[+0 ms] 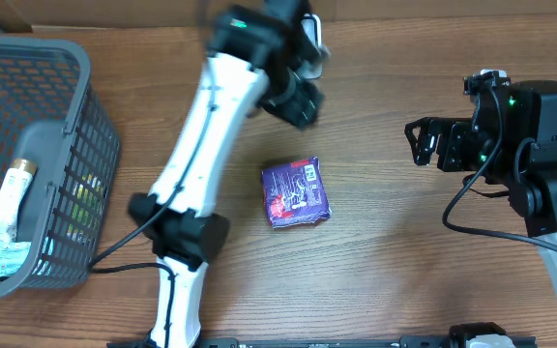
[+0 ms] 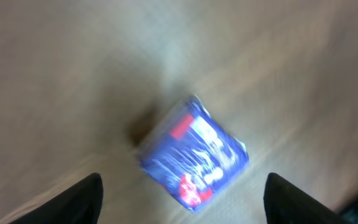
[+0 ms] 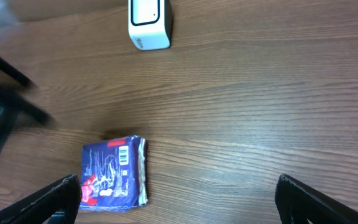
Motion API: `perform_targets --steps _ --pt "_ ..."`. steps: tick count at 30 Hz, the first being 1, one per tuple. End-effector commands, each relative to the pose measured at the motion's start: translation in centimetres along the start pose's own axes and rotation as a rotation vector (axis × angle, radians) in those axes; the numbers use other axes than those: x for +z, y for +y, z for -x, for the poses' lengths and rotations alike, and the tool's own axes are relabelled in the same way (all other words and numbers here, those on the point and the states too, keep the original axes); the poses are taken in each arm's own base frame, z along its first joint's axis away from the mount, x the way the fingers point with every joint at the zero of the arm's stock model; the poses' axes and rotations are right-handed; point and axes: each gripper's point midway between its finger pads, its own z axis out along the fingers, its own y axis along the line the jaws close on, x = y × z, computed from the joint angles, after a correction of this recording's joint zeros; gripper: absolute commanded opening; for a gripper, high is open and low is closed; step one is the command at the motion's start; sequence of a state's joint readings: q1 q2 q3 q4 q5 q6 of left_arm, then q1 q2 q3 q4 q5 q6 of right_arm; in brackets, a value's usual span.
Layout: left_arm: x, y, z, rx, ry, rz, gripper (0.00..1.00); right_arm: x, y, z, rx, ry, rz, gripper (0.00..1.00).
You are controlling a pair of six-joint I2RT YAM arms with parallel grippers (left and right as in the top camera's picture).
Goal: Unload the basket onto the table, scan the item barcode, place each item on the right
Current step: 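Lift the purple package out and place it on the table centre, then reach the left gripper into the basket and grasp the yellow-green pouch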
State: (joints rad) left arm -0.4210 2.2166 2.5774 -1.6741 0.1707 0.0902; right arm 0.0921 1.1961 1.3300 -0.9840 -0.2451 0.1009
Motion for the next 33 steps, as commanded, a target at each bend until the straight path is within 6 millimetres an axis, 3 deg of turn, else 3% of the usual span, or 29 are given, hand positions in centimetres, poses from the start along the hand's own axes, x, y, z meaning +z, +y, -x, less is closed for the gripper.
perform_targets --steps 1,3,4,8,9,13,15,19,26,31,33 --pt "-8.7 5.9 1.7 -0.291 -0.276 0.078 0.74 -0.6 0.3 0.9 -0.015 -0.031 0.000 1.00" --pt "-12.3 9.0 1.1 -0.417 -0.377 0.106 0.72 -0.6 0.3 0.9 -0.015 -0.031 0.000 1.00" --pt "-15.6 12.1 -0.5 -0.548 -0.452 0.138 0.72 -0.6 0.3 0.9 -0.014 -0.029 0.000 1.00" --pt "-21.3 17.2 -4.9 -0.732 -0.573 0.218 0.67 -0.6 0.3 0.8 -0.014 -0.027 -0.001 1.00" --pt "-23.5 18.8 -7.2 -0.799 -0.614 0.262 0.67 -0.6 0.3 0.8 -0.014 -0.027 -0.001 1.00" --pt "-27.0 21.8 -12.9 -0.975 -0.653 0.394 0.69 -0.6 0.3 0.8 -0.014 -0.027 -0.001 1.00" --pt "-27.6 23.2 -15.7 -1.069 -0.640 0.452 0.72 -0.6 0.3 0.8 -0.014 -0.027 -0.001 1.00" --pt "-26.0 25.5 -20.5 -1.241 -0.542 0.476 0.73 -0.6 0.3 0.8 -0.014 -0.027 -0.001 1.00" --pt "-19.3 27.7 -28.2 -1.538 -0.267 0.423 0.70 -0.5 0.2 0.8 -0.012 -0.022 -0.001 1.00" --pt "-16.1 29.3 -31.6 -1.600 -0.185 0.413 0.69 0.1 0.0 0.4 -0.006 0.002 -0.005 1.00" --pt "-14.8 30.1 -31.6 -1.550 -0.192 0.371 0.70 0.5 -0.1 0.1 -0.002 0.017 -0.008 1.00"
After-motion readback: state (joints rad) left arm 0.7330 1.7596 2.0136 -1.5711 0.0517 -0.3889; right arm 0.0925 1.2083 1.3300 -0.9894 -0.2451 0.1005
